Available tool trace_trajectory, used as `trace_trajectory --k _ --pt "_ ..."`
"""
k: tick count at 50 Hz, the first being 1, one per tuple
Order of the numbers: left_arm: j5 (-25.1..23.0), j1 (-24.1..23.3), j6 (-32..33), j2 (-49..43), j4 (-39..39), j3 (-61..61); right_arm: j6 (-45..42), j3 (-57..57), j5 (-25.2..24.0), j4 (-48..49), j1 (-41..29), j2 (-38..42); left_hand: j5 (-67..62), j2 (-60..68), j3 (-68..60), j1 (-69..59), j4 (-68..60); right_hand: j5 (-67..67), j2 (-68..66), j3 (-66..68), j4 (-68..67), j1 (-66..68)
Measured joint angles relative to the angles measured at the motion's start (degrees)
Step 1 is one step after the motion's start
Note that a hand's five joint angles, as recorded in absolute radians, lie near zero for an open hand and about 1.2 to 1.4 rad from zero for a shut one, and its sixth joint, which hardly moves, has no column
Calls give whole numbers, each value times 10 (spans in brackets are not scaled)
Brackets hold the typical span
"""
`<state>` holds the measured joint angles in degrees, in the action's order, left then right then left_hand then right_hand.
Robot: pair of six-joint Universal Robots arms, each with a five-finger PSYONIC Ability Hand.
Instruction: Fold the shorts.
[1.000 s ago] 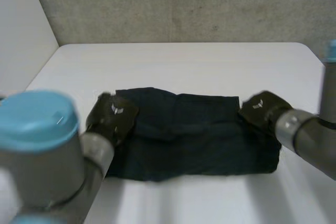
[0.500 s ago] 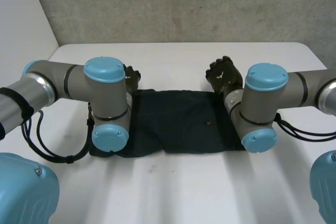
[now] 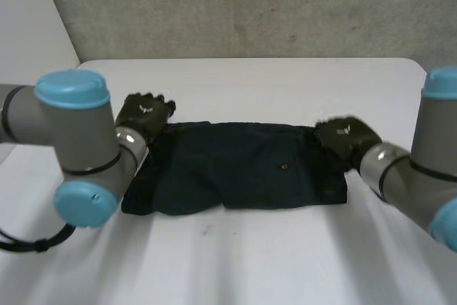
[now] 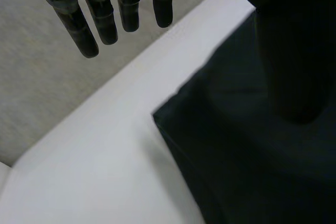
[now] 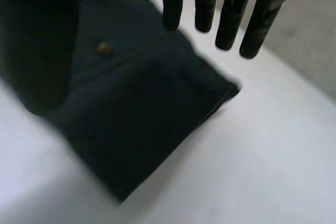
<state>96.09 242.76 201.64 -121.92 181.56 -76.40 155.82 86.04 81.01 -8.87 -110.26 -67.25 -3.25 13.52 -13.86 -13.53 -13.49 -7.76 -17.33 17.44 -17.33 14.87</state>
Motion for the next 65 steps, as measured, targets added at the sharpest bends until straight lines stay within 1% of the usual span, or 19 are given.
trace_trajectory --k 4,11,12,13,14,15,16,18,23,30,39,48,53,55,60,61,62,63,65 --pt "-17 2 -19 34 15 -62 4 46 -3 25 12 0 0 0 0 0 0 -37 -38 46 -46 38" --pt "-29 -1 -52 90 71 -158 4 111 -1 148 26 29 0 0 0 0 0 -91 -100 109 -106 91" --pt "-29 -2 -53 95 80 -166 3 114 0 165 26 38 0 0 0 0 0 -173 -195 195 -189 164" --pt "-29 -2 -53 95 80 -166 3 114 0 165 26 38 0 0 0 0 0 -173 -195 195 -189 164" --pt "-29 -3 -54 100 90 -174 1 115 1 183 26 50 0 0 0 0 0 -269 -297 286 -286 226" --pt "-29 -3 -54 101 93 -176 1 114 2 186 26 53 0 0 0 0 0 -269 -297 286 -286 226" --pt "-28 -5 -54 106 103 -182 -1 110 4 200 27 66 0 0 0 0 0 -401 -444 434 -436 290" --pt "-28 -5 -54 107 109 -185 -2 105 7 205 29 73 0 0 0 0 0 -430 -485 488 -495 301" --pt "-28 -5 -53 109 113 -185 -3 97 12 202 44 72 0 0 0 0 0 -430 -485 503 -507 303" --pt "-28 -2 -53 121 108 -184 -37 97 15 156 98 6 0 0 0 0 0 -466 -492 503 -508 330" --pt "-29 0 -55 153 106 -191 -184 75 17 98 135 -46 0 0 0 0 0 -466 -494 505 -509 371" --pt "-28 -1 -55 168 108 -195 -264 1 -1 114 -52 -39 0 0 0 0 0 -477 -494 514 -509 395" --pt "-25 0 -56 176 108 -194 -293 -21 -54 143 -176 3 0 0 0 0 0 -478 -494 515 -509 396" --pt "-25 0 -56 178 108 -194 -297 -23 -66 146 -191 10 0 0 0 0 0 -478 -494 516 -509 396" --pt "-23 1 -56 191 109 -190 -311 -23 -145 154 -252 60 0 0 0 0 0 -471 -482 490 -487 394" --pt "-23 1 -56 194 109 -188 -308 -22 -153 154 -254 64 0 -1 0 0 0 -347 -339 356 -353 282" --pt "-23 1 -56 195 109 -188 -305 -21 -159 154 -255 67 0 -1 0 0 0 -347 -339 356 -353 282" --pt "-23 1 -56 198 109 -185 -295 -20 -171 153 -256 71 0 -1 0 0 0 -143 -144 153 -151 120" --pt "-22 1 -57 201 109 -182 -279 -19 -178 152 -253 71 0 -1 0 0 0 -78 -80 84 -88 74"
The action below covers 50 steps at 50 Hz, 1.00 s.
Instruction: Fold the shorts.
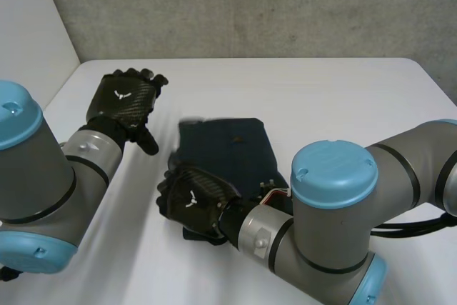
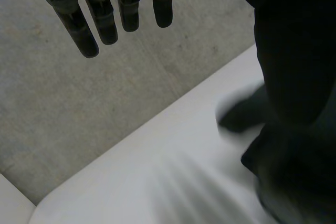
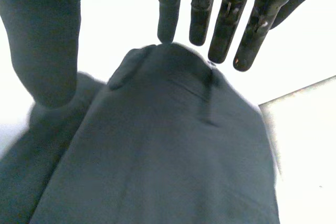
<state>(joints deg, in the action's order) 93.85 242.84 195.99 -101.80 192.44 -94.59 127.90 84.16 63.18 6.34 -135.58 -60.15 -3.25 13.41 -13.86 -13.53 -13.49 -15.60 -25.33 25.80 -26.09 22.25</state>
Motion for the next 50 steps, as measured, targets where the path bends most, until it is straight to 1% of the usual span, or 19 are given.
trace_trajectory --k 1,3,6,8,9,10,14,16,18,21,22,25,27,29,32,38,42,47,50 --pt "0 0 0 0 0 0 0 0 0 0 0 0 0 0 0 0 0 0 0 0 0 0" --pt "1 -1 -1 3 1 13 75 -7 8 0 24 -22 0 0 0 0 0 110 117 -125 123 -100" --pt "1 -3 -4 3 0 25 159 -19 30 -3 53 -50 0 0 0 0 0 114 126 -137 128 -106" --pt "1 -7 -8 1 0 36 230 -31 55 -11 77 -71 0 0 0 0 0 114 126 -138 128 -106" --pt "1 -7 -8 1 0 36 230 -31 55 -11 77 -71 0 0 0 0 0 114 126 -138 128 -106" --pt "1 -15 -16 -6 -2 51 302 -46 86 -29 102 -86 0 0 0 0 0 114 126 -138 128 -106" --pt "1 -36 -32 -38 -6 73 365 -77 124 -80 129 -74 0 0 0 0 0 114 126 -138 128 -106" --pt "2 -44 -37 -51 -8 79 372 -88 132 -98 133 -63 0 0 0 0 0 114 126 -138 128 -106" --pt "8 -67 -45 -91 -22 92 375 -117 142 -138 140 -24 0 0 0 0 0 114 126 -138 128 -106" --pt "20 -84 -48 -123 -40 102 371 -144 146 -166 142 19 0 0 0 0 0 114 126 -138 128 -106" --pt "33 -93 -50 -146 -56 107 368 -160 146 -180 143 46 0 0 0 0 0 114 126 -138 128 -106" --pt "61 -104 -50 -186 -86 117 362 -185 146 -197 144 92 0 0 0 0 0 114 126 -138 128 -106" --pt "74 -107 -50 -202 -100 120 360 -190 147 -199 144 102 0 0 0 0 0 114 126 -138 128 -106" --pt "90 -109 -48 -219 -118 122 356 -204 150 -204 144 130 0 0 0 0 0 114 126 -138 128 -106" --pt "99 -110 -46 -227 -132 120 351 -209 158 -204 144 139 0 0 0 5 0 115 126 -138 128 -107" --pt "101 -112 -41 -222 -139 119 335 -208 173 -203 144 131 0 0 0 11 0 117 126 -140 128 -112" --pt "99 -112 -34 -204 -141 128 328 -202 179 -203 143 106 0 0 0 11 0 117 126 -140 128 -112" --pt "92 -109 -28 -141 -144 153 344 -190 182 -187 144 37 0 0 0 11 0 117 126 -140 128 -112" --pt "87 -103 -29 -92 -144 172 370 -185 195 -164 148 -16 0 0 0 11 0 117 126 -140 128 -112"
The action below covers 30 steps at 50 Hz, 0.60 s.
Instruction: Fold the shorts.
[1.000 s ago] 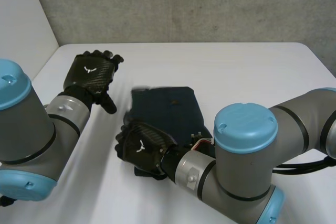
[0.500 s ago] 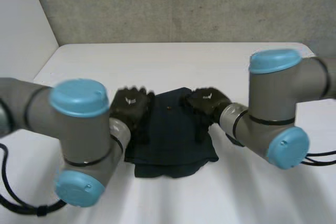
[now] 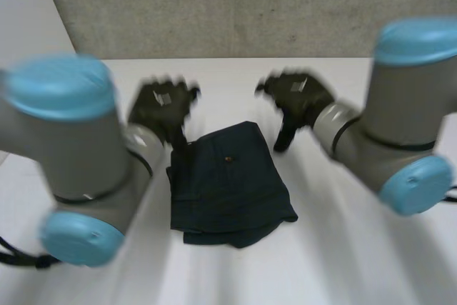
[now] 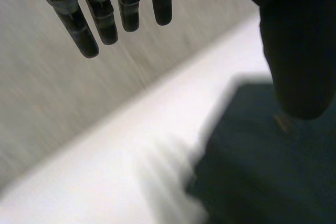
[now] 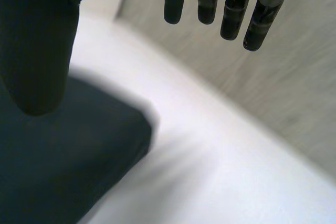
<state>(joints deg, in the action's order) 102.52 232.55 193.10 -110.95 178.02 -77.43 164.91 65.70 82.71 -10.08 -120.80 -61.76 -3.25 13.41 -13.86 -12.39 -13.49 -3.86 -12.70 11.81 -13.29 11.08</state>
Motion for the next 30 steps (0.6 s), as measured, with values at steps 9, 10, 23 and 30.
trace_trajectory --k 9,10,23,30 --pt "-32 96 -66 144 -98 78 73 -1 91 20 50 -165 0 0 0 0 0 0 0 0 0 0" --pt "-36 104 -74 148 -109 82 74 -3 96 16 54 -169 0 0 0 0 0 0 0 0 0 0" --pt "-113 178 -143 159 -199 96 73 -19 118 -50 103 -178 15 0 -4 0 17 0 0 0 0 0" --pt "-112 173 -143 162 -174 82 69 -12 113 -44 98 -177 15 0 0 0 17 0 0 0 0 0"
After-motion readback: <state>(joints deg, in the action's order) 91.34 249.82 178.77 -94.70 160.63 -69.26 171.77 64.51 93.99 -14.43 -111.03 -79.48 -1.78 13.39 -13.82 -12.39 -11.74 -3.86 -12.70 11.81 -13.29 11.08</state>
